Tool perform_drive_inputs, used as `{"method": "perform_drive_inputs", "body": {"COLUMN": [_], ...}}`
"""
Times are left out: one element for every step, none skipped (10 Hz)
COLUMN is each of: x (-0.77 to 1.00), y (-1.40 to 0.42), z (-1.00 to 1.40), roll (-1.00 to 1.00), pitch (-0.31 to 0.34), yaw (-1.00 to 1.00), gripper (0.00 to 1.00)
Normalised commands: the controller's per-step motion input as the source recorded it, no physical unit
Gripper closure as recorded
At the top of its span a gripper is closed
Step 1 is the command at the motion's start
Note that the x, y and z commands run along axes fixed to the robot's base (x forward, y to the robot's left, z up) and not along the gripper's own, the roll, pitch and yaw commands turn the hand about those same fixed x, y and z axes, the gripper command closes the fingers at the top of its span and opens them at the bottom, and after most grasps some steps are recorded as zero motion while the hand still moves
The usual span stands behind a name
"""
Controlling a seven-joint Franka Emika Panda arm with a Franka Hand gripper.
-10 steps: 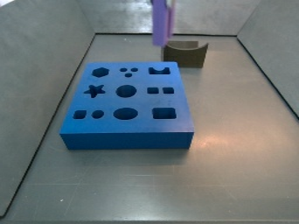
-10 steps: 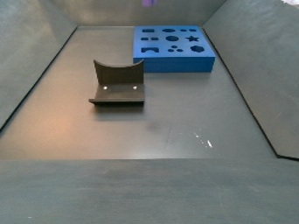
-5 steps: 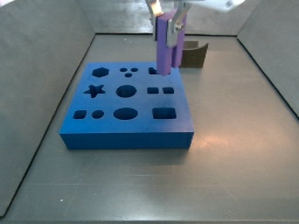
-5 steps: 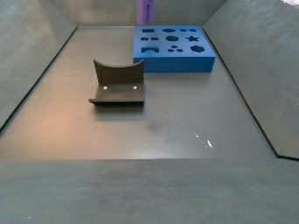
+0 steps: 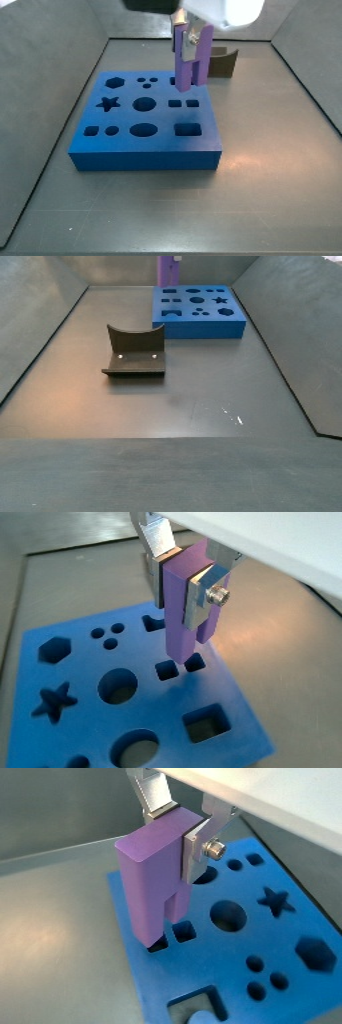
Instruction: Insert the double-square object.
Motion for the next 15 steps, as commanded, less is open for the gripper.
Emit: {"method": "perform_drive_inputs", "body": {"x": [0.00,0.00,-0.08,-0.08,-0.05,-0.02,-0.10,0.00,-0.04,-0.05,-0.07,-0.01,0.00,0.05,0.00], "y": [0.00,0.00,0.17,0.29,0.26,0.13,0.12,0.16,0.00,-0.09,-0.07,-0.10,-0.08,-0.06,-0.09], "z": [-0.10,-0.13,-0.09,-0.15,-0.21,-0.23,-0.12,-0.02,-0.24,-0.30,-0.20,-0.20,-0.19,-0.17,-0.16], "roll": [-0.05,-0.04,-0.04,-0.05,-0.06,-0.05,-0.04,-0.01,0.01,0.00,-0.10,-0.12,-0.10,-0.07,-0.11], "pitch": [-0.030,-0.051,-0.066,-0.060,-0.050,-0.039,-0.053,0.000,0.000,0.000,0.000,0.000,0.000,0.000,0.000], "yaw": [-1.00,-0.99,-0.77,-0.65,-0.67,-0.82,-0.40,-0.25,-0.03,-0.05,0.00,0.03,0.02,0.01,0.05], "gripper": [1.00,1.00,1.00,1.00,1.00,1.00,1.00,1.00,1.00,1.00,1.00,1.00,1.00,1.00,1.00]}}
